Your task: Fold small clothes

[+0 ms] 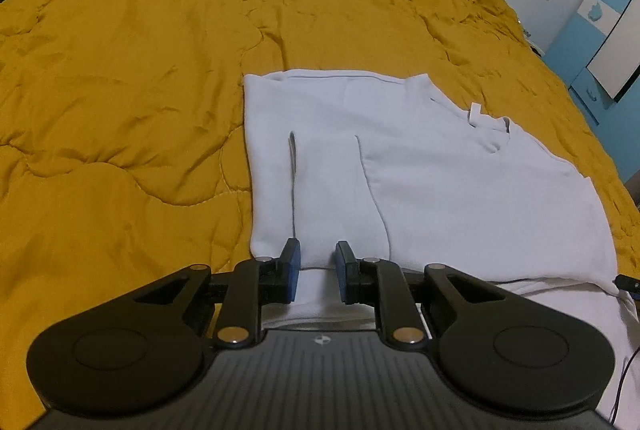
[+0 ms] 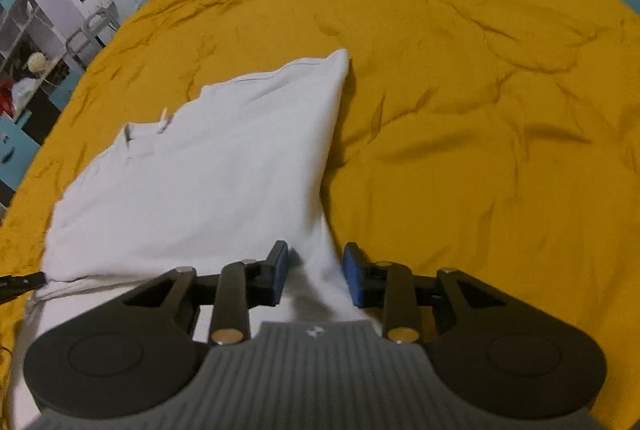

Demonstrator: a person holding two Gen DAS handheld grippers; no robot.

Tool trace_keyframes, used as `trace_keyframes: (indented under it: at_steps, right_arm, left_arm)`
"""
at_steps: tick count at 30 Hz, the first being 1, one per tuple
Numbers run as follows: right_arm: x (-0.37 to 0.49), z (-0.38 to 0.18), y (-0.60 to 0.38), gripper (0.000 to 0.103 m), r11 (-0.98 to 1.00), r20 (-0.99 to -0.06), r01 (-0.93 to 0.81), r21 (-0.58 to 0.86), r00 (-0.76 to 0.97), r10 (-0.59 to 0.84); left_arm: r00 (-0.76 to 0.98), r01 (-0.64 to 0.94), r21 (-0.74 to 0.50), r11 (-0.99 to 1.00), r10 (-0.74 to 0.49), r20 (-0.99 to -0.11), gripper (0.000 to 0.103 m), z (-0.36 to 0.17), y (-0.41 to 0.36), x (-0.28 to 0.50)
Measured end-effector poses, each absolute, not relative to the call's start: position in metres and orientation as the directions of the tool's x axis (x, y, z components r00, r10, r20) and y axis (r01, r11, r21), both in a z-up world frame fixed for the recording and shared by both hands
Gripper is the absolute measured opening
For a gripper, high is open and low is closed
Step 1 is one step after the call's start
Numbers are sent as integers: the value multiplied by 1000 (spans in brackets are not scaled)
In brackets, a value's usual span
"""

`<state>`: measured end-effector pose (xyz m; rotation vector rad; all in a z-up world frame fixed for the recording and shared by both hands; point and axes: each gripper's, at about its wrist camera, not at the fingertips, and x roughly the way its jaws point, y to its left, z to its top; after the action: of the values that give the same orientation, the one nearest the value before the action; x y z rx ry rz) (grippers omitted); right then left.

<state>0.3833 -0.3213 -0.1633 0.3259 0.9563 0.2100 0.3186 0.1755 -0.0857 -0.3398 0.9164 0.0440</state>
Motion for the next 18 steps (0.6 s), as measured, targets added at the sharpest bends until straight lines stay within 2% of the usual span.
trace_keyframes:
  at_steps: [1,3,5,6,9,11,14,18]
  right_arm:
    - [380,-162,-323,38,927,-756,-34,372,568,325]
    - [377,-162,-325,36,922,-750,-38,386,569,337]
    - [377,-170,-320,4,937,-774,-38,348,553,310]
    - [377,-172,-318,2,950,-787,-36,311,550,278]
    - [372,-159,-321,0,959,-755,-26,281,611,238]
    - [370,-155,-331,0,944,-732,-13,329,628,264]
    - [375,-175,-336,0,939,-769,24,342,582,265]
    - [373,-181,-342,0,920,-772,73,384,572,277]
  left_arm:
    - [608,-181,-265,947,-104,-787,20,-87,175,319]
    - [599,-191,-260,947,-97,-795,20,-91,175,321]
    - [596,-208,-260,943,-88,-798,17,-93,174,320]
    - [598,-215,-253,943,-78,-798,15,-93,173,319]
    - [581,-205,-203,957,-48,-813,9,-90,168,319]
    - [570,-191,-177,966,-38,-821,8,-93,166,321]
    - [550,-197,-164,967,-30,-835,8,-99,167,323]
    - [532,-195,-116,974,6,-847,8,-95,166,318]
